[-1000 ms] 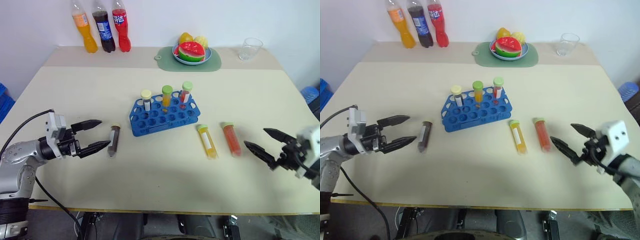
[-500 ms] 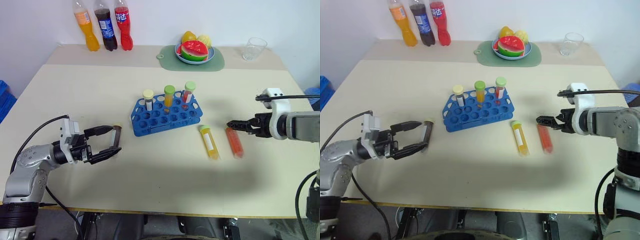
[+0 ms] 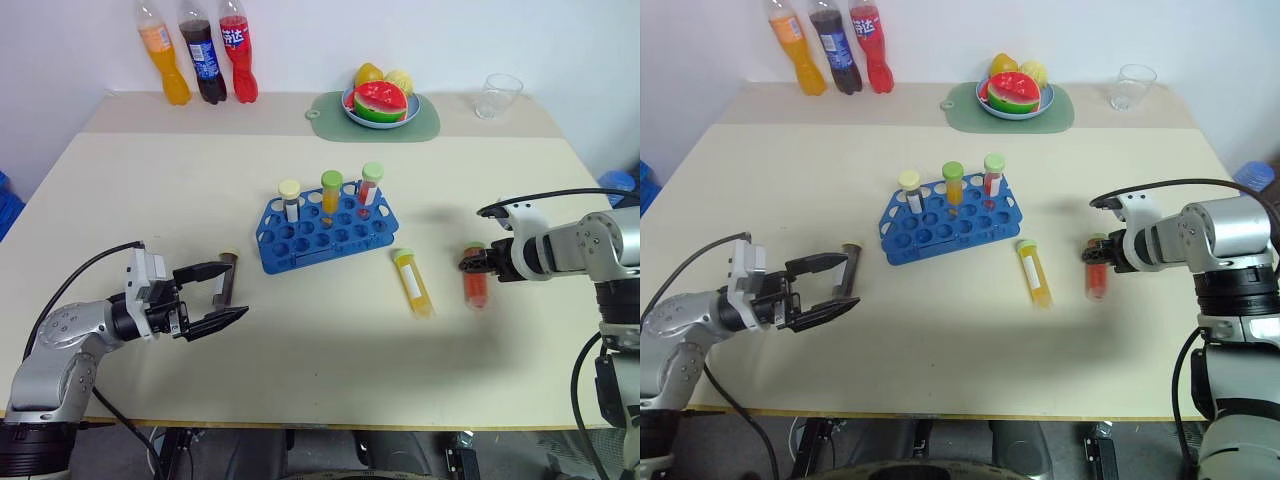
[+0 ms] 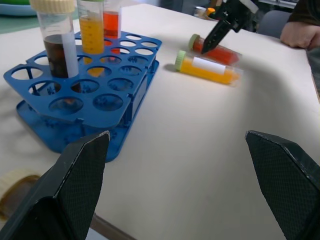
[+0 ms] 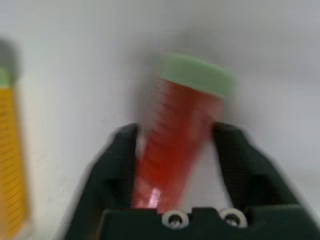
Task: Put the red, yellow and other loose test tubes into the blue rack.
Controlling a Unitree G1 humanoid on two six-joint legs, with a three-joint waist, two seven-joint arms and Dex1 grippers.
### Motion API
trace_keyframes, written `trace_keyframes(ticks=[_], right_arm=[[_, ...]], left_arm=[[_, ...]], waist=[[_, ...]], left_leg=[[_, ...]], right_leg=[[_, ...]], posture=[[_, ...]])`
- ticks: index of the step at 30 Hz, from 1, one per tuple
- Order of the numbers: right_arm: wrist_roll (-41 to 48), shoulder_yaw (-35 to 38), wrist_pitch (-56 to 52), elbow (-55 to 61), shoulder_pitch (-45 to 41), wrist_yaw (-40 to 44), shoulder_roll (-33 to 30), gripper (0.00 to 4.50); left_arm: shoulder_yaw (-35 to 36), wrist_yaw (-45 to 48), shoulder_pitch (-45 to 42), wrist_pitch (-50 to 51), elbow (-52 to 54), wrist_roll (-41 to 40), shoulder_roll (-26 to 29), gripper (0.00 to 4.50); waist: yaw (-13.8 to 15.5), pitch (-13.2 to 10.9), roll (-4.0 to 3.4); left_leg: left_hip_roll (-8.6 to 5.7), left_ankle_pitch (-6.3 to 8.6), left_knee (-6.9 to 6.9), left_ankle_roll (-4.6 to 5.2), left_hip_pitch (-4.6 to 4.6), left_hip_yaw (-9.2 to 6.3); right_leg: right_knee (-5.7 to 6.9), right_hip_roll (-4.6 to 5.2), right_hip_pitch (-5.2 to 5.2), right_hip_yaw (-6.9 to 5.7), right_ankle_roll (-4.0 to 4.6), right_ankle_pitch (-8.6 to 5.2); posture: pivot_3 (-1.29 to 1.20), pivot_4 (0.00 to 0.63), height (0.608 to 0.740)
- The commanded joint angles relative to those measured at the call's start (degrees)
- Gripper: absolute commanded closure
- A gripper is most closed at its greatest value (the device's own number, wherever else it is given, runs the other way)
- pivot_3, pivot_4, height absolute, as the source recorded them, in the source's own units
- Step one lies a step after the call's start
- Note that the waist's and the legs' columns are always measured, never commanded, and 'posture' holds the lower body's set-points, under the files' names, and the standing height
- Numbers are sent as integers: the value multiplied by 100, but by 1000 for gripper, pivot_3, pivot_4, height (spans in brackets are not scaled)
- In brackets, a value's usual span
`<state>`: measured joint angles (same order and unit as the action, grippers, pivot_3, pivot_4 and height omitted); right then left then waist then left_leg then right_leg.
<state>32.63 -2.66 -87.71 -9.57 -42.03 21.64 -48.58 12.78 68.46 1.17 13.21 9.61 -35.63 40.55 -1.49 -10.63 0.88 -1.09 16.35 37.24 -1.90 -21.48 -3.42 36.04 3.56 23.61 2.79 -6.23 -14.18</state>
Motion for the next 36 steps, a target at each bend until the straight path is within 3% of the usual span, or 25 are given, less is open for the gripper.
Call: trace_keyframes(ticks=[1, 5, 7, 12, 15, 17, 25, 28, 36], right_arm=[[-105, -227, 133, 204, 24, 268, -19, 3617], [-304, -458, 685, 714, 308, 660, -370, 3617], [-283, -181, 1328, 1135, 587, 970, -472, 3617], [345, 1070, 2872, 2132, 1253, 1728, 158, 3617], [323, 1138, 4132, 2542, 1787, 2373, 532, 3617], [58, 1139, 5081, 2597, 2047, 2304, 1013, 3617], [-1911, 400, 8723, 972, 1934, 1550, 2540, 3617], [-2211, 389, 9316, 328, 1615, 1069, 2971, 3617], [-2306, 222, 9987, -268, 1316, 1218, 3272, 3617]], left_arm=[[165, -38, 76, -6, 216, -102, 25, 0], [133, -73, 83, -4, 230, -106, -1, 0], [114, -89, 68, -13, 205, -97, -21, 0], [91, -142, 4, -21, 149, -96, -63, 0], [53, -186, -25, -33, 137, -78, -136, 0], [12, -213, -5, -56, 158, -38, -187, 0], [-124, -406, -15, -28, 248, -6, -414, 0], [-112, -472, -47, -17, 229, -19, -469, 0], [-69, -443, -113, -41, 196, -37, -409, 0]], waist=[[-18, 0, 0], [-41, 0, 0], [-30, 0, 0], [-94, -5, -4], [-86, -5, -3], [-81, -5, -1], [-94, -6, -4], [-102, -7, -6], [-103, -8, -8]], left_leg=[[1, 0, 0, 0, 0, 0], [1, 0, -1, 0, -2, -1], [1, 0, -2, 0, -4, -2], [1, 1, -1, 1, -2, 0], [2, 1, -3, 1, 0, -2], [3, 1, -4, 1, -1, -2], [1, 0, 1, -1, 7, -4], [-1, -1, -3, -2, 7, -4], [1, -2, -7, -5, 5, -7]], right_leg=[[0, -1, 0, 0, 0, 0], [0, 0, 0, -1, 0, 0], [-1, 2, 0, -2, -1, 0], [0, 1, 1, 2, -4, 0], [4, -8, -1, -1, -3, 0], [2, -7, -5, -7, -3, 0], [6, 4, -4, 3, -4, 1], [10, 2, 2, 3, -2, 2], [14, 3, 6, 4, -1, 2]], posture=[[0, 150, 740], [0, 150, 740], [0, 150, 740], [0, 150, 740], [0, 150, 740], [0, 150, 740], [0, 150, 740], [0, 150, 740], [0, 150, 740]])
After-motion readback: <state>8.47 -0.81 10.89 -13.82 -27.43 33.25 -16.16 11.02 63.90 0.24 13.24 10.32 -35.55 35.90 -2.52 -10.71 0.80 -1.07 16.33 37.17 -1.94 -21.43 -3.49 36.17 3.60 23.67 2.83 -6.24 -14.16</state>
